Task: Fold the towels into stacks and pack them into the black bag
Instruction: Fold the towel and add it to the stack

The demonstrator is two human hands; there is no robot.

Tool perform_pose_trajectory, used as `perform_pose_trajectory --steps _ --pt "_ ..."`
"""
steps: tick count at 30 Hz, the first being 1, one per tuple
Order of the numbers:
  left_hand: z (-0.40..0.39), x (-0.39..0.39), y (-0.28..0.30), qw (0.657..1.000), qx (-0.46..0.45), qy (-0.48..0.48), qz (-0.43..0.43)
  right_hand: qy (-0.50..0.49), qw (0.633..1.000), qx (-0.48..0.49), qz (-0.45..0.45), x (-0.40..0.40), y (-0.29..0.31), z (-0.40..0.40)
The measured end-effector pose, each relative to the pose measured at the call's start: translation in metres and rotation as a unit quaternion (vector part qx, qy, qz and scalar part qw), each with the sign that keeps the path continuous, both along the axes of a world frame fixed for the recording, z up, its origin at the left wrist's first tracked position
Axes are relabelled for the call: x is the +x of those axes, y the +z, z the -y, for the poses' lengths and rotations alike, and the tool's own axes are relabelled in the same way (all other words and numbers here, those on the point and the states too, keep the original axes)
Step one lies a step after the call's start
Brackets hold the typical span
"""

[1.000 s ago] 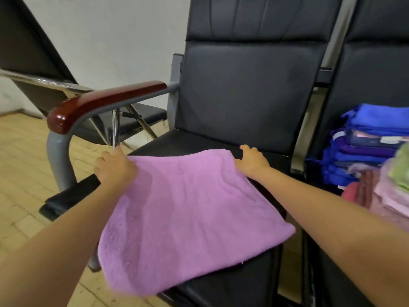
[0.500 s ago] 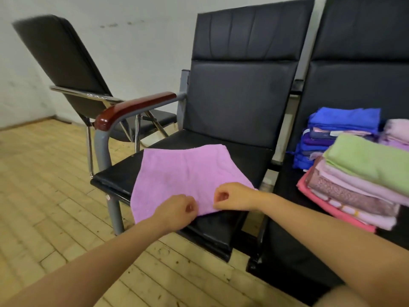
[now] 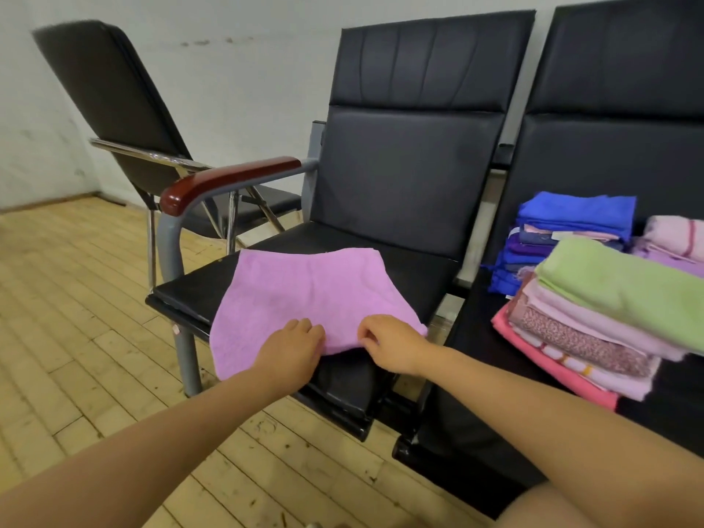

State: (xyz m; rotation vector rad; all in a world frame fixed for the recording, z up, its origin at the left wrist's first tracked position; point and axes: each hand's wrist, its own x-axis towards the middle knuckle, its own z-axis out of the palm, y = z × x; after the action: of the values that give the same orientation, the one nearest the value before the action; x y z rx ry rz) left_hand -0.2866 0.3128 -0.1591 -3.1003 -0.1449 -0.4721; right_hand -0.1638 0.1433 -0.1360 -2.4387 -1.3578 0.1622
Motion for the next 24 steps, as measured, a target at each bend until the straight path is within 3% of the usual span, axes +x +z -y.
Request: perform_pose_trajectory --steps 3,6,8,11,17,19,24 --pt "-0.005 0.008 -0.002 1.0 0.018 -0.002 0.026 -0.05 0.996 0.058 -0.048 0.003 0.0 0.0" --pt "-0.002 0.017 0.002 0.999 0.024 -0.017 0.04 -0.02 0.998 0.042 -0.032 0.01 -0.004 0.004" --pt "-0.005 0.017 0.007 1.0 0.009 0.004 -0.022 0.01 1.0 0.017 -0.015 0.012 -0.006 0.007" --pt "-0.015 0.014 0.014 0.991 0.067 -0.038 -0.111 0.033 0.999 0.003 0.032 0.015 -0.007 0.01" --pt "-0.057 0.003 0.029 0.993 0.058 0.04 -0.099 -0.044 0.997 0.022 0.055 0.024 0.0 0.018" --pt "-0.076 -0.01 0.035 0.989 0.041 0.087 -0.108 -0.073 0.996 0.034 0.048 0.029 0.003 0.026" --pt "-0.097 -0.039 0.038 0.984 -0.115 0.139 -0.01 -0.141 0.988 0.065 0.006 0.036 0.008 0.041"
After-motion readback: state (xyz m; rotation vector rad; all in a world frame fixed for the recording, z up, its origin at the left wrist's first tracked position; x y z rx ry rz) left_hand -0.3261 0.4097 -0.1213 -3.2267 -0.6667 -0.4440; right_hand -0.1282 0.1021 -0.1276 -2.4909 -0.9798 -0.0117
